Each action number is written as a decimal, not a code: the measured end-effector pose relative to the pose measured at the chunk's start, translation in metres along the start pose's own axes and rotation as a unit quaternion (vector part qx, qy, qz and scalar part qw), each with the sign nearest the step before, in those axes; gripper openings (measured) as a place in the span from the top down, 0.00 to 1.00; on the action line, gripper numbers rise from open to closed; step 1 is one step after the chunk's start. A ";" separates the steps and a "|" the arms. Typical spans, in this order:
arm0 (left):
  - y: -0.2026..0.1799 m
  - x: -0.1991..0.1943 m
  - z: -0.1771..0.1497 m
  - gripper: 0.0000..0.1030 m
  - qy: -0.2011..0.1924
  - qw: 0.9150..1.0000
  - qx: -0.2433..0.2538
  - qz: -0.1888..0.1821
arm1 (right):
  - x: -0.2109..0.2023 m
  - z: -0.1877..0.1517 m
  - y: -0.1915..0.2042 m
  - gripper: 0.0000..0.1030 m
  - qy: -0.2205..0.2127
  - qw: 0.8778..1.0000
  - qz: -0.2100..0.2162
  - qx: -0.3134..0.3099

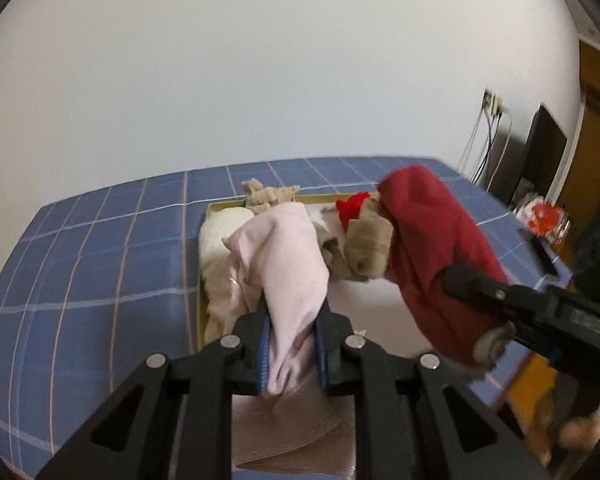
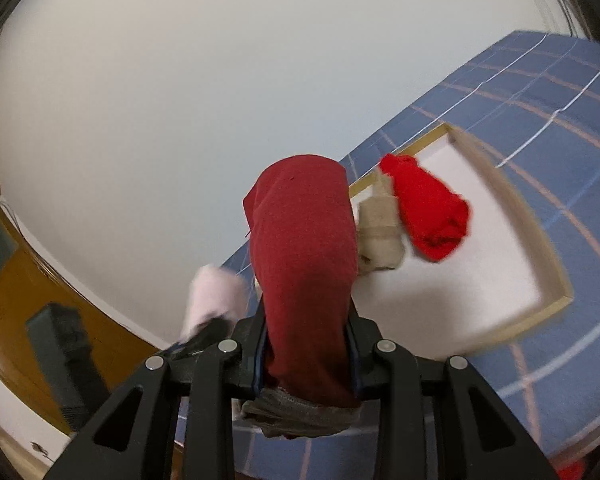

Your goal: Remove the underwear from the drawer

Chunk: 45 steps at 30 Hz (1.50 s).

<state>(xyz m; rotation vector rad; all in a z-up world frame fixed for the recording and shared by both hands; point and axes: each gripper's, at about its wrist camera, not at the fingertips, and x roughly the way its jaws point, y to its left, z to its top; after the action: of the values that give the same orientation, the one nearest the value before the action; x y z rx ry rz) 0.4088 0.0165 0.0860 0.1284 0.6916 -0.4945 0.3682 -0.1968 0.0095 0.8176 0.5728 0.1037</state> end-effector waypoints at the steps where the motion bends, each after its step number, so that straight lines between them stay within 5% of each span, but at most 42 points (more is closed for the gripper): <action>1: 0.000 0.015 0.004 0.85 0.012 1.000 0.006 0.005 | 0.008 0.001 0.000 0.67 0.004 1.000 0.001 0.005; 7: 0.000 0.066 0.005 0.84 0.063 0.998 0.010 0.006 | 0.060 -0.007 -0.009 0.67 0.036 0.999 -0.035 0.015; 12: 0.004 0.080 -0.001 0.73 0.079 0.997 0.005 0.011 | 0.072 -0.014 -0.005 0.65 0.032 0.997 -0.063 -0.031; 14: 0.003 0.093 -0.002 0.59 0.098 0.995 0.012 0.005 | 0.077 -0.013 -0.005 0.63 0.040 0.996 -0.067 -0.039; 19: -0.003 0.091 0.000 0.53 0.093 0.995 0.017 0.018 | 0.063 -0.010 -0.009 0.48 0.028 0.998 -0.043 -0.039; 21: -0.006 0.076 0.001 0.39 0.071 0.997 0.011 0.012 | 0.046 -0.008 -0.009 0.45 0.004 0.999 -0.031 -0.040; 22: -0.008 0.066 0.002 0.23 0.055 0.998 0.012 0.014 | 0.037 -0.008 -0.007 0.42 -0.011 0.999 -0.025 -0.047; 23: -0.010 0.057 0.002 0.08 0.038 0.999 0.015 0.027 | 0.027 -0.008 -0.004 0.41 -0.028 0.998 -0.020 -0.056; 24: -0.014 0.045 0.002 0.04 0.012 0.998 0.024 0.051 | 0.017 -0.009 -0.001 0.40 -0.042 0.997 -0.019 -0.067; 28: -0.026 0.010 0.001 0.03 -0.034 0.994 0.049 0.095 | -0.010 -0.012 0.004 0.40 -0.055 0.994 -0.019 -0.089; 45: -0.026 -0.014 -0.085 0.03 0.035 0.998 -0.046 0.034 | -0.074 -0.056 -0.015 0.40 0.012 0.992 -0.040 -0.119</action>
<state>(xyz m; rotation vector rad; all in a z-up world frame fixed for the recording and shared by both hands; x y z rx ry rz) 0.3378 0.0221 0.0311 0.0832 0.7752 -0.3936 0.2743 -0.1922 0.0014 0.5612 0.6028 0.1076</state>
